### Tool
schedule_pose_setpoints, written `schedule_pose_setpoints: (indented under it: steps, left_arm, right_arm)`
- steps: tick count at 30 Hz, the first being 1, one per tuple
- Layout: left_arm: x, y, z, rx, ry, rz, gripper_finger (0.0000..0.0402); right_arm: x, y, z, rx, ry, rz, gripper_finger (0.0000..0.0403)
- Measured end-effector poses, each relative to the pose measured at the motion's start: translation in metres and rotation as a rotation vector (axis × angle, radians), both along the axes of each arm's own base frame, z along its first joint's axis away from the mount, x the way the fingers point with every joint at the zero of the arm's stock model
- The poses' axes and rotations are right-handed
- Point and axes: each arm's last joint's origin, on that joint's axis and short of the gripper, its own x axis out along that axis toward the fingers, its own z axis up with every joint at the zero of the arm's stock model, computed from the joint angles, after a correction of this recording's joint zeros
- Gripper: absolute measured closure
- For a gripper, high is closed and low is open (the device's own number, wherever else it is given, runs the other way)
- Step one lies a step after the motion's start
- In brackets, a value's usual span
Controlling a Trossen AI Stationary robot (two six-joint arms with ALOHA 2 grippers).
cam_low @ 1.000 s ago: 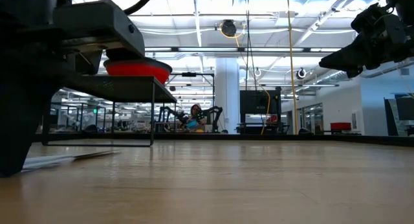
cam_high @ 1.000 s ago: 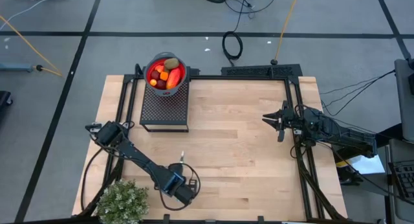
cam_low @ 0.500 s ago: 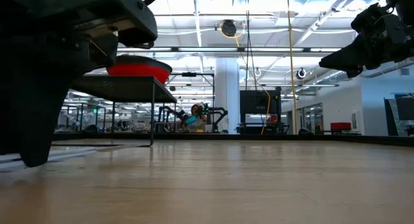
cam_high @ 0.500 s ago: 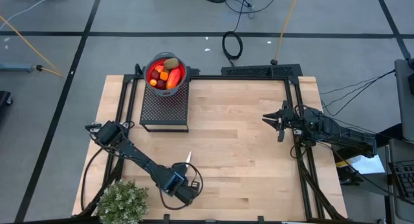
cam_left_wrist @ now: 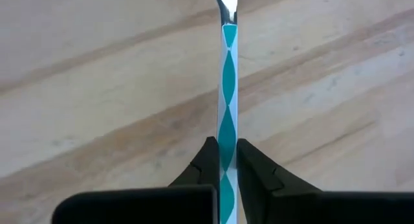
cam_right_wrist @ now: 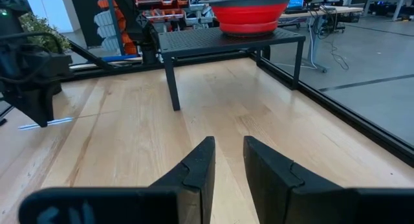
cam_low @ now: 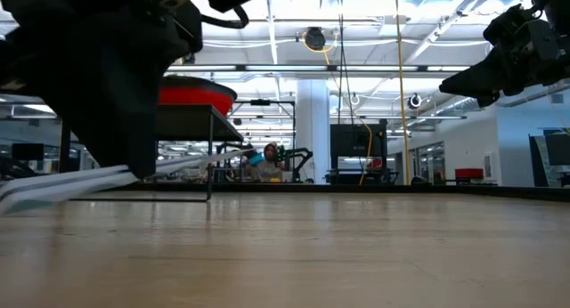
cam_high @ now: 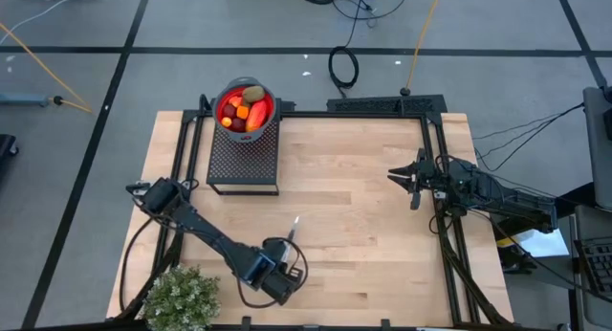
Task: Pick & Place Fruit
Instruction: Put the knife on the shelf
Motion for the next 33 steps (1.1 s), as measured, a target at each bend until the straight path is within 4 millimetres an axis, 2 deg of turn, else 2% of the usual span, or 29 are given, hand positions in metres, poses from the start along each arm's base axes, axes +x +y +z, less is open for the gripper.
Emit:
schedule_pose_setpoints:
  steps: [9,13,16,22,29,33]
  left_arm:
    - [0.007,0.011,0.000,0.058,0.000,-0.111,0.0394]
    - [0.011,0.018,0.000,0.084,0.002,-0.162,0.0381]
    - [0.014,0.024,0.008,0.095,-0.012,-0.208,0.0380]
    - [0.016,0.042,0.044,0.190,-0.140,-0.282,0.0394]
    - [0.014,0.063,0.104,0.381,-0.400,-0.313,0.0377]
    - [0.011,0.071,0.136,0.477,-0.542,-0.337,0.0384]
  right_arm:
    - [0.000,0.000,0.000,0.000,0.000,0.000,0.0330]
    - [0.000,0.000,0.000,0.000,0.000,0.000,0.0330]
    - [0.000,0.000,0.000,0.000,0.000,0.000,0.0330]
    - [0.000,0.000,0.000,0.000,0.000,-0.003,0.0330]
    - [0.000,0.000,0.000,0.000,0.000,-0.002,0.0330]
    - [0.000,0.000,0.000,0.000,0.000,-0.003,0.0330]
